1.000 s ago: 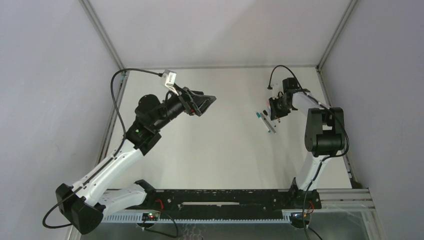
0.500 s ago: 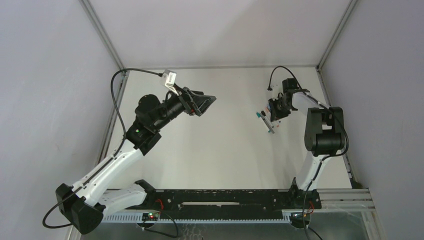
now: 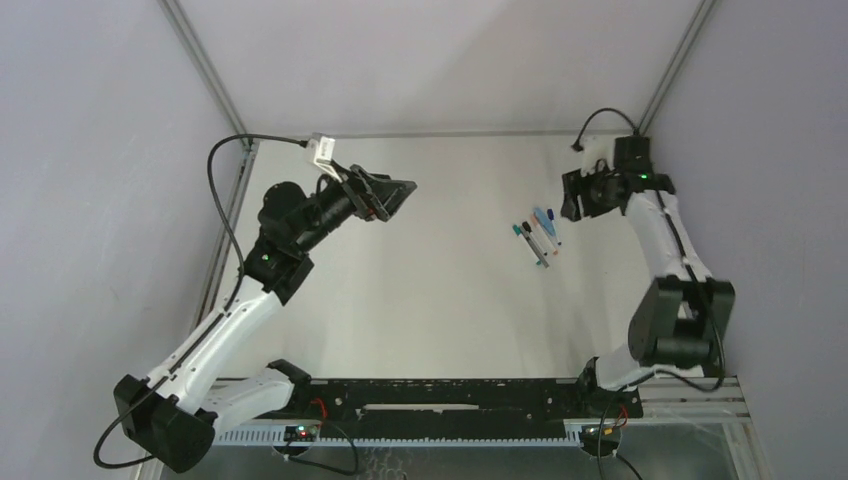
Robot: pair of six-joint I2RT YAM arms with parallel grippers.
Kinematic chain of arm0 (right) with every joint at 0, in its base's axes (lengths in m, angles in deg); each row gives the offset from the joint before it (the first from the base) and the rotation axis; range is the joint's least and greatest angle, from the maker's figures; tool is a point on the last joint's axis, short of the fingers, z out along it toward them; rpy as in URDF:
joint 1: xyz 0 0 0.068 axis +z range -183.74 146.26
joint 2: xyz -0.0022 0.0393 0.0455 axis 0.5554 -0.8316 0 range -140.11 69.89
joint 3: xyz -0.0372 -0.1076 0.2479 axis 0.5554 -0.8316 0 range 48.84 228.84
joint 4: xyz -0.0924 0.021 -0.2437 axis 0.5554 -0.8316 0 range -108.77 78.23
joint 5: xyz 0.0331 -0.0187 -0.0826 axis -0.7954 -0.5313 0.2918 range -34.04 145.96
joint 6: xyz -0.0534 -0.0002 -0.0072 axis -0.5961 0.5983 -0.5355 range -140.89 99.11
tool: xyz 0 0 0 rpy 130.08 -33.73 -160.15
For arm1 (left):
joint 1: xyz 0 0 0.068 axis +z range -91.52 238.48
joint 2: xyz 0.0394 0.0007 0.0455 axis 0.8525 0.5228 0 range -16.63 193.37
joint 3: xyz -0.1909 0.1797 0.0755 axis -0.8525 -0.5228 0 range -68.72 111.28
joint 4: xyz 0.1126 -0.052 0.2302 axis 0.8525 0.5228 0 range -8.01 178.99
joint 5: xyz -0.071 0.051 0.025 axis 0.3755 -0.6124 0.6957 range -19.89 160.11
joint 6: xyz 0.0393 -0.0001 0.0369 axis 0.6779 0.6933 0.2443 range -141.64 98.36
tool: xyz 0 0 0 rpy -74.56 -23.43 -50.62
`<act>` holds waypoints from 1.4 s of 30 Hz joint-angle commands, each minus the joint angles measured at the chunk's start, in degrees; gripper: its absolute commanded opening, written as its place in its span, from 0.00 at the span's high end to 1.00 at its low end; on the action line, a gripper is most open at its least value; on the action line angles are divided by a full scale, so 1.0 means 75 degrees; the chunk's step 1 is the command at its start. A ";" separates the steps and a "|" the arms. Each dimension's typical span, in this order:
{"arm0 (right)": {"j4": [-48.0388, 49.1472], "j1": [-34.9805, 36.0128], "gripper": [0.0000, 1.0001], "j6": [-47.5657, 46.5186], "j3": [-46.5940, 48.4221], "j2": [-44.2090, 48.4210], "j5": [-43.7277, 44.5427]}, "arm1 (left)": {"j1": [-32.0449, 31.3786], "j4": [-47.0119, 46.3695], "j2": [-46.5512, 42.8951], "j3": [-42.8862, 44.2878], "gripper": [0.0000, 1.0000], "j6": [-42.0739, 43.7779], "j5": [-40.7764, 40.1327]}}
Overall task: Insert the pens into the pen caps
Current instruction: Reset both arms
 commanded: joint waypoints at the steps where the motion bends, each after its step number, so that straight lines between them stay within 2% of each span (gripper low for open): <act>1: 0.0105 -0.0569 0.09 -0.0075 0.0645 0.1509 -0.0116 | 0.0859 0.0287 -0.0016 0.0326 0.11 -0.0182 0.0653; 2: 0.0297 -0.0665 0.02 0.0226 0.0724 0.1728 0.0148 | 0.1108 0.0533 0.0005 0.0484 0.11 -0.0182 0.0723; 3: 0.0233 -0.0795 0.01 0.0323 0.0950 0.1873 0.0164 | 0.1398 0.0859 0.0011 0.0655 0.10 -0.0178 0.0761; 7: -0.1017 -0.1412 0.00 0.0546 0.2600 0.1844 -0.0779 | 0.2660 0.2204 -0.0132 0.1325 0.08 -0.0141 0.0862; 9: -0.1273 -0.1483 0.00 0.1089 0.3198 0.1842 -0.0502 | 0.3305 0.2826 -0.0332 0.1608 0.07 0.0007 0.0780; 10: -0.1339 -0.1493 0.00 0.1351 0.3412 0.1889 -0.0329 | 0.3573 0.3175 -0.0451 0.1827 0.02 0.0166 0.0635; 14: -0.1597 -0.1564 0.00 0.1293 0.3891 0.2308 -0.0798 | 0.4102 0.4813 -0.0739 0.2821 0.00 0.1000 -0.0063; 19: -0.1344 -0.1609 0.00 0.2335 0.4197 0.2690 -0.1038 | 0.4167 0.6178 -0.0855 0.3920 0.00 0.1558 -0.0427; 26: -0.1038 -0.1625 0.00 0.3679 0.4456 0.2934 -0.1055 | 0.4164 0.6527 -0.1308 0.4541 0.00 0.1522 -0.0580; 42: -0.0847 -0.1682 0.00 0.4101 0.4462 0.3225 -0.1374 | 0.4166 0.6857 -0.1881 0.4634 0.00 0.1686 -0.0615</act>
